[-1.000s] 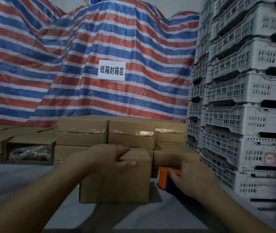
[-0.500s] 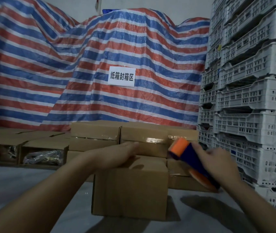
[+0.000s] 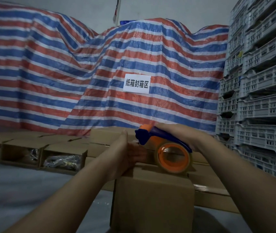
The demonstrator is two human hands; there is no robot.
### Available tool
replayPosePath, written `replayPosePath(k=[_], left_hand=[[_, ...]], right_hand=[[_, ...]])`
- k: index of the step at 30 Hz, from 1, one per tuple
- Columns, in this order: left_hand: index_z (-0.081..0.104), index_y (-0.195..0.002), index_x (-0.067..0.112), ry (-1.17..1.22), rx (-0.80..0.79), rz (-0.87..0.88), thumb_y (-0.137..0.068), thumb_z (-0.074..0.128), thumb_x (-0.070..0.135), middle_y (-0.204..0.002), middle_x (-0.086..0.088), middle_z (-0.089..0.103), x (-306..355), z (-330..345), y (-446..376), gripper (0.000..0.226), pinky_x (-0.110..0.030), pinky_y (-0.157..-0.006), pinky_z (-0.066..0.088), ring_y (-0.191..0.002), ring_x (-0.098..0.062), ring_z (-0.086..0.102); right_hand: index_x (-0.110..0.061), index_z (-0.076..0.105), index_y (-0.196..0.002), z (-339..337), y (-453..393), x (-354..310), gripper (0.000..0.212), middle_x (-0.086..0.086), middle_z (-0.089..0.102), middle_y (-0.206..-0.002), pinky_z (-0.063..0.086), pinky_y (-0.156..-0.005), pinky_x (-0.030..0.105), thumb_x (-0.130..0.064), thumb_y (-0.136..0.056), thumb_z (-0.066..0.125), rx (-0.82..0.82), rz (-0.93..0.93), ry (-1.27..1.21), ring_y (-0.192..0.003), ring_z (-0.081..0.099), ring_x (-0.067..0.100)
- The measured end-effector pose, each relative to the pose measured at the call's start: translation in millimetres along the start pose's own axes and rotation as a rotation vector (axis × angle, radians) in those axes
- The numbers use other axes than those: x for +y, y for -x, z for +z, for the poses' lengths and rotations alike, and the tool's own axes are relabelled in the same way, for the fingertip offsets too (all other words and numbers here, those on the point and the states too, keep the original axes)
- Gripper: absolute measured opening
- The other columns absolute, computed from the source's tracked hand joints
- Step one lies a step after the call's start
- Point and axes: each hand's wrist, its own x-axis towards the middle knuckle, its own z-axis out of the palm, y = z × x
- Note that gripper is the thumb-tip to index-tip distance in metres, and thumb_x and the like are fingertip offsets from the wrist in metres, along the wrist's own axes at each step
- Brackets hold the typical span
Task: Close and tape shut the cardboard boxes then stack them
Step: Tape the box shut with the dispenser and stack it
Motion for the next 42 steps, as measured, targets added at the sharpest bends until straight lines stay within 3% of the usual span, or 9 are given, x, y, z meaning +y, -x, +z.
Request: replayPosePath(k=[3,6,10,13,17,22,25,34,42], left_hand=[[0.062,-0.111,-0.002,0.143,0.011,-0.034,-0.106,0.023,0.042,-0.099,-0.013,0.072,0.4,-1.9,2.4,0.059,-0.032,-0.084,0.046,-0.098,-0.022,0.064],[0.06,-0.103,0.0,0.273,-0.01,-0.07,-0.105,0.031,0.035,-0.098,-0.012,0.049,4.5,-2.0,5.0,0.046,-0.028,-0.076,0.048,-0.091,-0.023,0.046],[0.062,-0.091,0.0,0.312,0.035,-0.098,-0.102,0.045,0.034,-0.08,-0.009,0.055,5.8,-4.0,2.1,0.039,-0.023,-0.065,0.052,-0.074,-0.017,0.05],[0.057,-0.075,0.004,0.329,-0.009,-0.073,-0.101,0.049,0.028,-0.053,0.0,0.043,5.6,-5.0,0.5,0.036,-0.02,-0.065,0.025,-0.049,-0.008,0.039],[0.053,-0.048,0.014,0.225,-0.035,-0.028,-0.1,0.05,0.024,-0.051,0.002,0.032,5.8,-3.7,-1.1,0.053,-0.021,-0.056,0.007,-0.043,-0.005,0.028],[0.051,-0.076,0.009,0.165,0.033,-0.055,-0.1,0.046,0.009,-0.045,0.003,0.048,5.1,-1.5,-0.4,0.024,-0.019,-0.051,0.019,-0.033,-0.005,0.034],[0.057,-0.091,0.004,0.168,0.121,-0.08,-0.098,0.047,0.006,-0.061,-0.003,0.055,4.5,0.8,0.7,0.012,-0.014,-0.041,0.028,-0.032,-0.004,0.039],[0.058,-0.083,0.009,0.068,0.285,-0.064,-0.1,0.048,0.011,-0.062,-0.002,0.05,-0.2,8.8,-8.4,0.02,-0.026,-0.063,0.041,-0.059,-0.013,0.046],[0.049,-0.081,0.003,0.345,0.409,-0.066,-0.095,0.04,-0.005,-0.069,-0.008,0.04,1.3,7.5,-10.9,0.019,-0.039,-0.058,0.055,-0.059,-0.015,0.039]], right_hand=[[-0.015,0.064,-0.115,1.0,0.3,1.4,0.048,0.013,0.077,-0.099,0.055,-0.083,0.033,-0.058,-0.097,0.054,-0.005,-0.011,0.012,-0.078,0.069,0.021],[-0.015,0.064,-0.112,1.0,2.9,0.6,0.048,0.006,0.076,-0.081,0.055,-0.064,0.023,-0.059,-0.097,0.053,0.0,-0.017,0.033,-0.063,0.068,0.013],[-0.015,0.066,-0.109,1.2,3.8,-0.6,0.049,0.004,0.076,-0.078,0.054,-0.061,0.022,-0.06,-0.096,0.052,-0.003,-0.033,0.053,-0.059,0.069,0.011],[-0.016,0.067,-0.107,2.3,2.8,0.5,0.049,0.008,0.078,-0.086,0.054,-0.073,0.029,-0.062,-0.095,0.053,0.01,-0.043,0.071,-0.065,0.069,0.015],[-0.016,0.067,-0.107,3.2,1.8,0.0,0.051,0.011,0.078,-0.09,0.055,-0.081,0.033,-0.063,-0.094,0.054,0.006,-0.038,0.072,-0.073,0.071,0.02],[-0.017,0.067,-0.106,3.6,1.5,-0.4,0.05,0.007,0.078,-0.086,0.056,-0.082,0.033,-0.064,-0.094,0.053,0.014,-0.044,0.102,-0.071,0.072,0.018],[-0.018,0.066,-0.106,4.1,0.3,-1.1,0.049,0.006,0.078,-0.086,0.055,-0.081,0.032,-0.063,-0.094,0.053,0.019,-0.054,0.107,-0.07,0.072,0.016],[-0.014,0.068,-0.105,-15.8,-1.5,-13.3,0.055,0.005,0.078,-0.079,0.053,-0.052,0.021,-0.066,-0.09,0.057,-0.009,0.117,0.26,-0.057,0.07,0.013],[-0.005,0.06,-0.122,-40.2,10.2,-7.3,0.06,0.012,0.074,-0.087,0.054,-0.066,0.027,-0.056,-0.089,0.065,-0.121,0.266,0.081,-0.064,0.068,0.019]])
